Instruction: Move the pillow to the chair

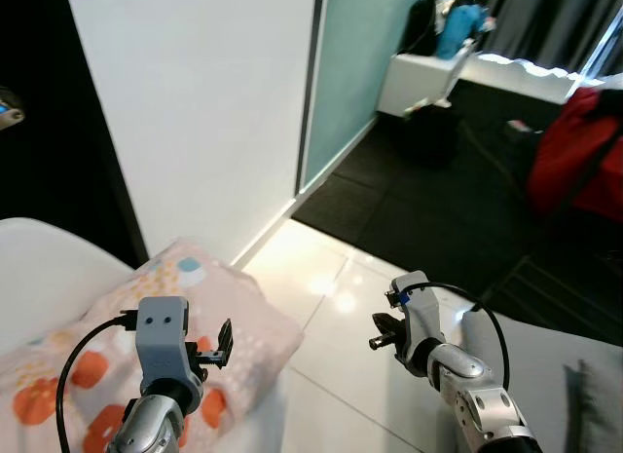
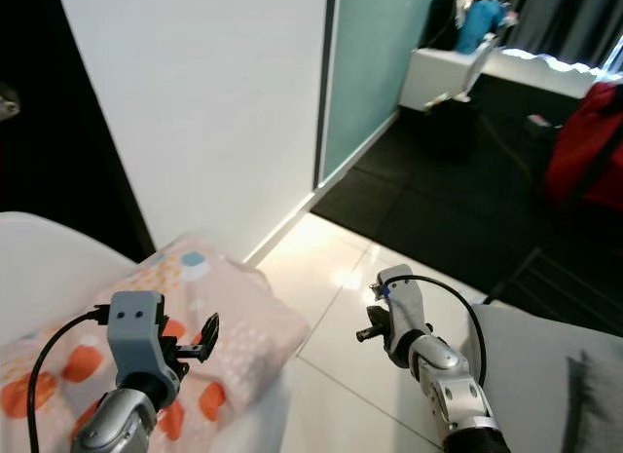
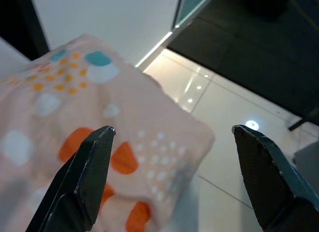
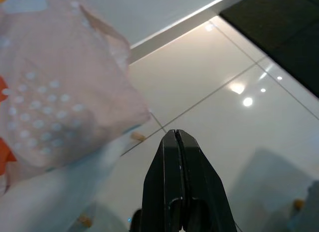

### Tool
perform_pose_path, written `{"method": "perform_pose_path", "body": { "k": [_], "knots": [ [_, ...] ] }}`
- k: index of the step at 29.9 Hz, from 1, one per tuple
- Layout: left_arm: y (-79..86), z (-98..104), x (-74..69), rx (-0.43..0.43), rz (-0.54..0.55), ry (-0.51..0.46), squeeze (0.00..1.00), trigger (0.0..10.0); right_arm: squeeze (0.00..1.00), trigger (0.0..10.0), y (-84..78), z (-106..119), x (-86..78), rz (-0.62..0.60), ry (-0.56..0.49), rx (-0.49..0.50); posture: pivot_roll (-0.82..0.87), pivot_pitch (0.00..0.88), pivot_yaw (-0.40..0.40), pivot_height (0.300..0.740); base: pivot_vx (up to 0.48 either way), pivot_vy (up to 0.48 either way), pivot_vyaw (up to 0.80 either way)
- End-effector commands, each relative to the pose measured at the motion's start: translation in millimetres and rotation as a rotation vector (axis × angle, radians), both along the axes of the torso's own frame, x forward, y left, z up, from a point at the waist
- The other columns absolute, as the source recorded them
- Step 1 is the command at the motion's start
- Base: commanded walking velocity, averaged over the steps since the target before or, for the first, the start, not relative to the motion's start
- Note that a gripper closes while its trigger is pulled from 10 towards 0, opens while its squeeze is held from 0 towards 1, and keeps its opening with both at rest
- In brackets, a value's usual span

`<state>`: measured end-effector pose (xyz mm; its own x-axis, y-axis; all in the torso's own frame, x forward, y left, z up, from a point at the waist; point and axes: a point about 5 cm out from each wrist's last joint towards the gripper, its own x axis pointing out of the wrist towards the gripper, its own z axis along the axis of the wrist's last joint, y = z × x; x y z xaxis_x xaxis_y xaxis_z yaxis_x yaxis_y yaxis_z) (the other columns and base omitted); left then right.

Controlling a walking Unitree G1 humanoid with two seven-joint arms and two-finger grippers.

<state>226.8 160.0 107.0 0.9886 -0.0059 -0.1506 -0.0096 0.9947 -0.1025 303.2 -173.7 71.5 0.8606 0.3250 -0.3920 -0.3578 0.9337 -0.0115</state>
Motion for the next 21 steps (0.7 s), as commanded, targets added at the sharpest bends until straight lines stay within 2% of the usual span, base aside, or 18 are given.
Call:
{"method": "perform_pose_path", "body": {
  "k": [1,21],
  "knots": [
    [-0.5,-3.7,-1.9,0.002,0.000,0.021,0.00,10.0,0.00,10.0,-2.8,-1.5,-0.9,-0.009,0.014,0.005,-0.17,0.107,-0.079,0.740,-0.315,0.000,0.00],
    [-1.7,-6.9,-2.8,0.006,-0.009,0.034,0.00,10.0,0.00,10.0,-2.0,-5.4,-2.6,-0.002,0.029,0.002,-0.17,0.083,-0.075,0.740,-0.332,0.000,0.00]
  ]
}}
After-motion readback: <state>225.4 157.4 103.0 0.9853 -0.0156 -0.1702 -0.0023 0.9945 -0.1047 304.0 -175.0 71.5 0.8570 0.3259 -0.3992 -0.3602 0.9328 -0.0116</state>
